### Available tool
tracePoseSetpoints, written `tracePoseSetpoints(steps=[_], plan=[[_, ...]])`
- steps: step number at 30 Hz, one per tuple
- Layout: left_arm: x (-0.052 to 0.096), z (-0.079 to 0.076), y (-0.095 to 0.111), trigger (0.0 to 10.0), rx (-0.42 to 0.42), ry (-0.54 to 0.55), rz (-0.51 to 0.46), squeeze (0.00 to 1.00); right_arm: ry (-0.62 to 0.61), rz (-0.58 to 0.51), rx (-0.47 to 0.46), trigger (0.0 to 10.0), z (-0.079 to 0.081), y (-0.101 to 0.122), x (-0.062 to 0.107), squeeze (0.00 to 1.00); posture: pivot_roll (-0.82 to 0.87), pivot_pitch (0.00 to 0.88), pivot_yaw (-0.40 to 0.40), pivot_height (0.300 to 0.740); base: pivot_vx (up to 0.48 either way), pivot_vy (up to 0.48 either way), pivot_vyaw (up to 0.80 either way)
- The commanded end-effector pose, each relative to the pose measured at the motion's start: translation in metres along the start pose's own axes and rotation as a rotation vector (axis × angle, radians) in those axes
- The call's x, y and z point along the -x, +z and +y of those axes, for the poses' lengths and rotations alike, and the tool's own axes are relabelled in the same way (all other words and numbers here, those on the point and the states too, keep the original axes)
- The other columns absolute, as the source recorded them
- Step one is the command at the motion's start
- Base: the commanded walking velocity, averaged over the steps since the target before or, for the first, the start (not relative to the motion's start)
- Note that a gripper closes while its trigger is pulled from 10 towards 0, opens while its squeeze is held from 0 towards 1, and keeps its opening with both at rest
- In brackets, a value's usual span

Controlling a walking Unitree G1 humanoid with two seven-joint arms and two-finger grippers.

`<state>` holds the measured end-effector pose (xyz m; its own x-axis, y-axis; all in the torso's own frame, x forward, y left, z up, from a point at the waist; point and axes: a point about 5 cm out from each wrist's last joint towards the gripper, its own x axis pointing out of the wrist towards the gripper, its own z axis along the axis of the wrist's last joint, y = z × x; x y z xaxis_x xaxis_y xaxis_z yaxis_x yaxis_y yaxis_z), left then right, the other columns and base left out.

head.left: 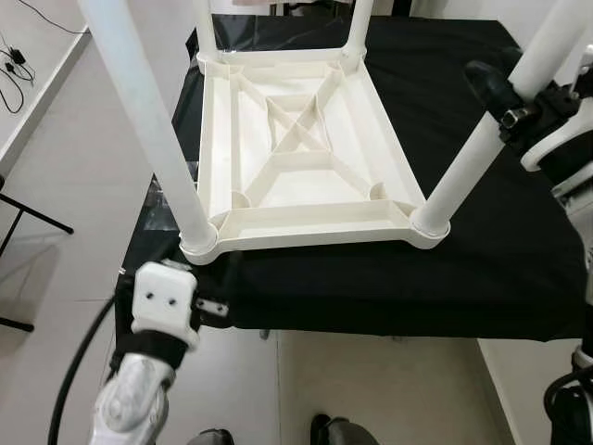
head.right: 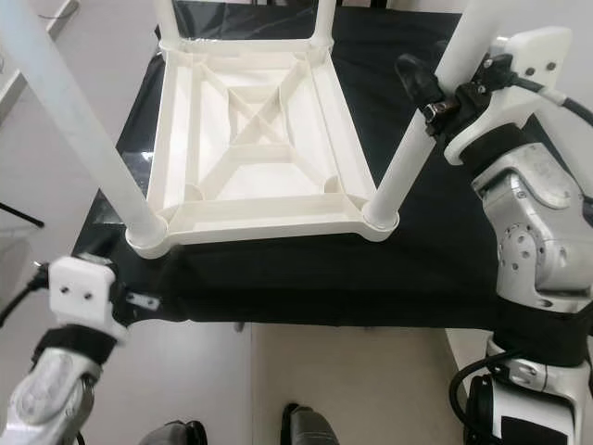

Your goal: Building children table

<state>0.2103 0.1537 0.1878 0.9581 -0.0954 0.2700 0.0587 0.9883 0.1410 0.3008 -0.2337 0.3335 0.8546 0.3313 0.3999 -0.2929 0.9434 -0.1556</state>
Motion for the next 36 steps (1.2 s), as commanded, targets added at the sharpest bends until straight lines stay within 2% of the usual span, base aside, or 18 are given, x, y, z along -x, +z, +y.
tracePoseSetpoints(steps=[1,2,3,4,7,13,17,26,33,34,36], plan=[[0.002,0.002,-0.007,10.0,0.004,0.003,0.034,0.0,0.05,0.027,0.002,0.0,0.007,-0.005,-0.002,0.0,0.01,0.227,-0.072,0.74,0.0,0.0,0.0],[-0.004,0.005,-0.008,10.0,0.001,0.022,0.021,0.0,0.052,0.026,0.002,8.0,0.008,-0.005,-0.001,0.0,0.0,0.226,-0.071,0.74,0.0,0.0,0.0],[-0.008,0.008,-0.008,10.0,0.0,0.036,0.011,0.0,0.054,0.026,0.001,8.0,0.008,-0.005,-0.001,0.0,0.0,0.226,-0.071,0.74,0.0,0.0,0.0],[-0.014,0.011,-0.008,10.0,-0.002,0.054,-0.001,0.0,0.058,0.026,-0.001,10.0,0.01,-0.005,-0.001,0.0,0.0,0.225,-0.07,0.74,0.0,0.0,0.0],[-0.022,0.016,-0.008,10.0,-0.007,0.091,-0.015,0.0,0.065,0.027,-0.002,10.0,0.011,-0.004,0.0,0.0,0.0,0.227,-0.07,0.74,0.0,0.0,0.0],[-0.028,0.025,-0.017,10.0,-0.02,0.137,-0.003,0.0,0.077,0.018,-0.007,10.0,0.012,-0.002,0.001,0.0,-0.01,0.229,-0.073,0.74,0.0,0.0,0.0],[-0.029,0.026,-0.019,10.0,-0.022,0.14,-0.002,0.0,0.079,0.018,-0.007,10.0,0.013,-0.002,0.001,0.0,-0.01,0.229,-0.073,0.74,0.0,0.0,0.0],[-0.042,0.032,-0.049,10.0,-0.001,0.183,0.061,0.0,0.095,0.001,-0.011,10.0,0.015,0.003,-0.001,0.0,-0.02,0.227,-0.082,0.74,0.0,0.0,0.0],[-0.05,0.035,-0.048,10.0,0.009,0.189,0.042,0.0,0.096,0.001,-0.013,10.0,0.015,0.004,-0.001,0.0,-0.03,0.226,-0.083,0.74,0.0,0.0,0.0],[-0.057,0.036,-0.046,0.0,0.033,0.18,0.015,0.0,0.094,0.002,-0.014,10.0,0.015,0.004,-0.001,0.0,-0.03,0.224,-0.084,0.74,0.0,0.0,0.0],[-0.061,0.036,-0.044,0.0,0.042,0.172,-0.001,0.0,0.094,0.002,-0.015,10.0,0.015,0.004,-0.001,0.0,-0.03,0.222,-0.084,0.74,0.0,0.0,0.0]])
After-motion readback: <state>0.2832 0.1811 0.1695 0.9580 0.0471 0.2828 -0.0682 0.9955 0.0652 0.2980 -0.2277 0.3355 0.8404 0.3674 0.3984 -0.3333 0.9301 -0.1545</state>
